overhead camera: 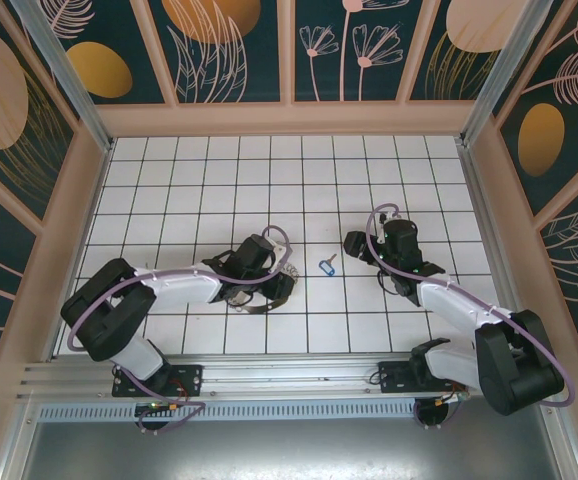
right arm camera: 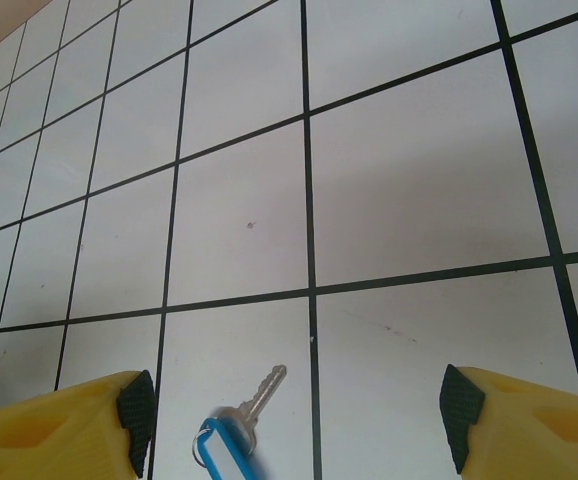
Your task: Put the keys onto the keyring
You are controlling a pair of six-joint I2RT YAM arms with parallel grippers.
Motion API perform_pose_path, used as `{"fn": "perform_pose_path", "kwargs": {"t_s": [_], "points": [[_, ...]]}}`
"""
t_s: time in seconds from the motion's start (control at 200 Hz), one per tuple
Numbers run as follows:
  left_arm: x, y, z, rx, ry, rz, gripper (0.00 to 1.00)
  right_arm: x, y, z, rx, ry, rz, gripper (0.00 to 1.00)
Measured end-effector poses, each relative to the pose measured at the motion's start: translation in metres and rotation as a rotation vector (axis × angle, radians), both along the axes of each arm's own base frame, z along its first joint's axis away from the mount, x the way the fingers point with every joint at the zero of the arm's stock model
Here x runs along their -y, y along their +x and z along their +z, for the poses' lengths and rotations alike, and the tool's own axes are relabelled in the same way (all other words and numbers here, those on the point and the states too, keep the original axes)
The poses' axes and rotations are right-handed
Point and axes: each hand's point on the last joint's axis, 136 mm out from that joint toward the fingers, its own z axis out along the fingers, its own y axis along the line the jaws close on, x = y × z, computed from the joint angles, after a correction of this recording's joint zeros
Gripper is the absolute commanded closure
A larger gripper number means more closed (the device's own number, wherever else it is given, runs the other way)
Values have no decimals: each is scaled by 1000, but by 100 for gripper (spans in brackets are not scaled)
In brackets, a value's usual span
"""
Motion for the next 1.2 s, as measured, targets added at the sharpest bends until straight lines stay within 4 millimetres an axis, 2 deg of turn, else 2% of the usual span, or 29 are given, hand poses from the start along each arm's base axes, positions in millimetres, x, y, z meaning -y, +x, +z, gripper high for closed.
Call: {"fn": "perform_pose_path", "kwargs": {"t_s": [0.801, 0.956, 1.096, 1.131, 1.201], "points": [[6, 5, -16, -8, 14, -7, 68, 0, 1, -1, 3, 1, 0, 23], [7, 6, -16, -1, 12, -12, 76, -1, 2, 0, 7, 3, 0, 23], [7, 7, -17, 4, 16, -17, 93, -1, 2, 0, 7, 3, 0, 23], [8, 7, -16, 6, 16, -19, 100, -1, 2, 0, 8, 3, 0, 23], [9, 9, -14, 20, 16, -26, 100, -1, 2, 0, 8, 4, 0, 23]]}}
